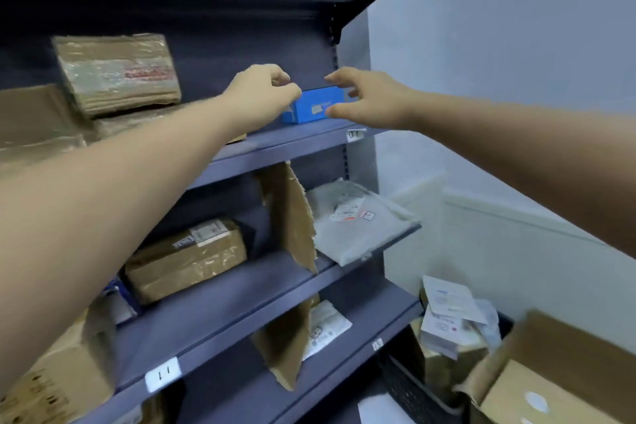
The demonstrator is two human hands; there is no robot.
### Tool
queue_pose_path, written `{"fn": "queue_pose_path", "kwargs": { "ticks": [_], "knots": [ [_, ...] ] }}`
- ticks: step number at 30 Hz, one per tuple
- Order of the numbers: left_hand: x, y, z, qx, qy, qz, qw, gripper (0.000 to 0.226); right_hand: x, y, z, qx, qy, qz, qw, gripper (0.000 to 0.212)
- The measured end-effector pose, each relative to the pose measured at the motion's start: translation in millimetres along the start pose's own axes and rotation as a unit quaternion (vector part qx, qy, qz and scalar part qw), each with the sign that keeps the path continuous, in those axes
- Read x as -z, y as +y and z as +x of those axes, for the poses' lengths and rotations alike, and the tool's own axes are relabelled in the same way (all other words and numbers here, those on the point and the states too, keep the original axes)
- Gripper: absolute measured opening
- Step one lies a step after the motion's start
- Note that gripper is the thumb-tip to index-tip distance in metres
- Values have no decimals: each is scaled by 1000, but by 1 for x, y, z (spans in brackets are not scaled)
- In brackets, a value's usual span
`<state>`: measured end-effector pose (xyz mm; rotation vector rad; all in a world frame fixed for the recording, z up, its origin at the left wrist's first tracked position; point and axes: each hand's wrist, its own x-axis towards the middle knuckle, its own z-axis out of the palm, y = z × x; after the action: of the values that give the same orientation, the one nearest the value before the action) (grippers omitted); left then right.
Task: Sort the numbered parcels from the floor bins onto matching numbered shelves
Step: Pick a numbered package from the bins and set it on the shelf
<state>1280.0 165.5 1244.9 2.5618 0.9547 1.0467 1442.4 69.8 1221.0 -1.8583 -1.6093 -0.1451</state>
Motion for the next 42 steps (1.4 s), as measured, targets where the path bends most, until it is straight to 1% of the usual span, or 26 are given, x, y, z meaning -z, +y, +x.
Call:
{"fn": "queue_pose_path", "kwargs": {
  "ticks": [4,8,11,17,22,26,29,33,36,39,42],
  "knots": [
    [-64,40,-4,-13,-72,-25,997,42,18,59,-45,-45,-14,-21,999,61],
    [-125,86,-14,-24,-120,-43,992,41,40,115,-87,-86,-28,-23,996,59],
    [-177,120,-19,-26,-157,-71,985,44,59,164,-126,-123,-41,-15,991,58],
    [-288,174,-41,-9,-232,-118,965,46,75,265,-200,-202,-74,-14,976,59],
    [-379,204,-60,-17,-310,-145,939,46,72,333,-255,-272,-86,-16,958,59],
    [-440,218,-75,-16,-373,-150,916,48,61,377,-286,-315,-100,2,944,59],
    [-488,217,-86,-11,-423,-163,891,49,41,413,-304,-357,-118,11,926,61],
    [-556,205,-95,4,-476,-181,860,45,11,460,-326,-418,-136,33,897,62],
    [-606,197,-103,5,-520,-166,838,46,-14,492,-348,-473,-140,49,869,61],
    [-654,190,-115,-3,-579,-145,803,49,-40,520,-376,-526,-153,59,834,62],
    [-694,187,-136,10,-643,-130,755,54,-65,543,-405,-575,-174,78,795,63]
  ]
}}
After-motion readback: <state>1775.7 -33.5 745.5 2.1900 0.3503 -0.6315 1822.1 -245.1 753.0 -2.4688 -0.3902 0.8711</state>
